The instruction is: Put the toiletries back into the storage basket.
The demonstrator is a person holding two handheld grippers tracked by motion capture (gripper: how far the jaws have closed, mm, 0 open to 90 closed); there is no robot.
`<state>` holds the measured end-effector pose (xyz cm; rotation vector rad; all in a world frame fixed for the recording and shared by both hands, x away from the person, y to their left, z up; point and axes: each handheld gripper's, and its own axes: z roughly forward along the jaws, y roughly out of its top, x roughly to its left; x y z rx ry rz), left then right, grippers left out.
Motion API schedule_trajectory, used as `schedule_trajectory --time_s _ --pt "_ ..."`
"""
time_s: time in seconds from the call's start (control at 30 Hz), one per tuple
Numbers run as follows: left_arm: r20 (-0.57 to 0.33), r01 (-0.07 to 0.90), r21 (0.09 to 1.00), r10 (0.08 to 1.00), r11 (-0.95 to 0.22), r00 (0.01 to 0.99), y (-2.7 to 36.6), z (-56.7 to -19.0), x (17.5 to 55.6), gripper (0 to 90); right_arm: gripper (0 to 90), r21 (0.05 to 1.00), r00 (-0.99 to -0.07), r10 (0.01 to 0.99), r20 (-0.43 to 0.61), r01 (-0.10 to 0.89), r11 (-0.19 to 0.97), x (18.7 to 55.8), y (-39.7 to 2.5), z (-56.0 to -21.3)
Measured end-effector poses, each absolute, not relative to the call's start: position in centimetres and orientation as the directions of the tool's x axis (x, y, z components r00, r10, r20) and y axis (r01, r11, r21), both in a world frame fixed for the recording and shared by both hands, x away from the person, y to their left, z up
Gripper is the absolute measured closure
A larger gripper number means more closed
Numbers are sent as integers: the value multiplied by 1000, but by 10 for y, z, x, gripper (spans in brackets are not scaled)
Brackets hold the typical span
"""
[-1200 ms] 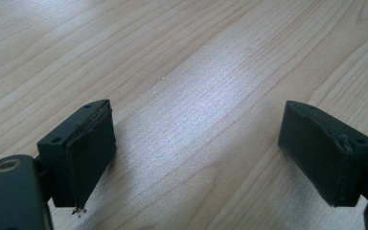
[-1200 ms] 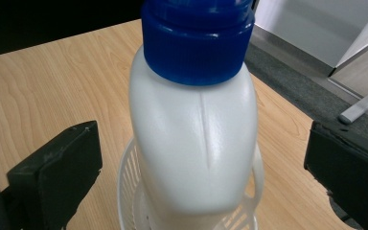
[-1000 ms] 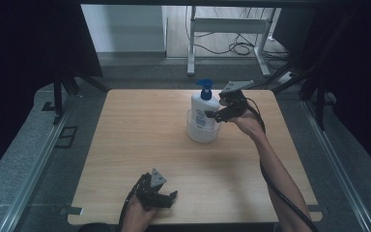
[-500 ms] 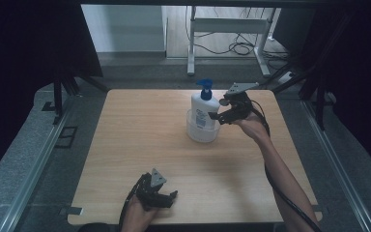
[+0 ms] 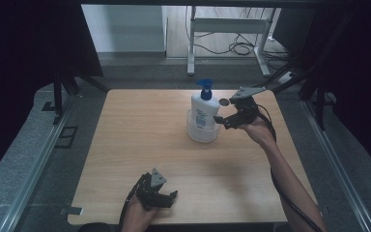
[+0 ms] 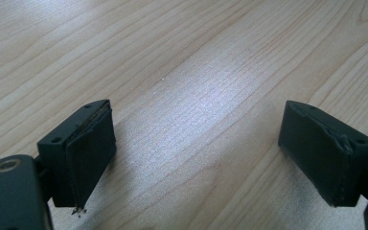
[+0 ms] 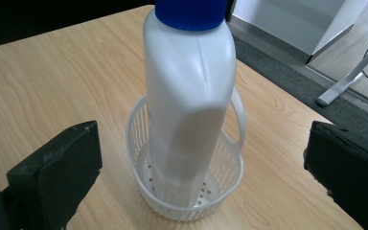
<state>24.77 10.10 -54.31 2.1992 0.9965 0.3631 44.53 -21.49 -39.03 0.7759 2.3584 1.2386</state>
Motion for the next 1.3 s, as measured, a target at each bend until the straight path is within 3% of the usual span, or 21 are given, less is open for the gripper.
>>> schedule_trajectory --time_s 1.3 --pt "-28 554 688 746 -469 666 101 -543 248 123 0 827 -746 662 -66 330 455 383 -255 -416"
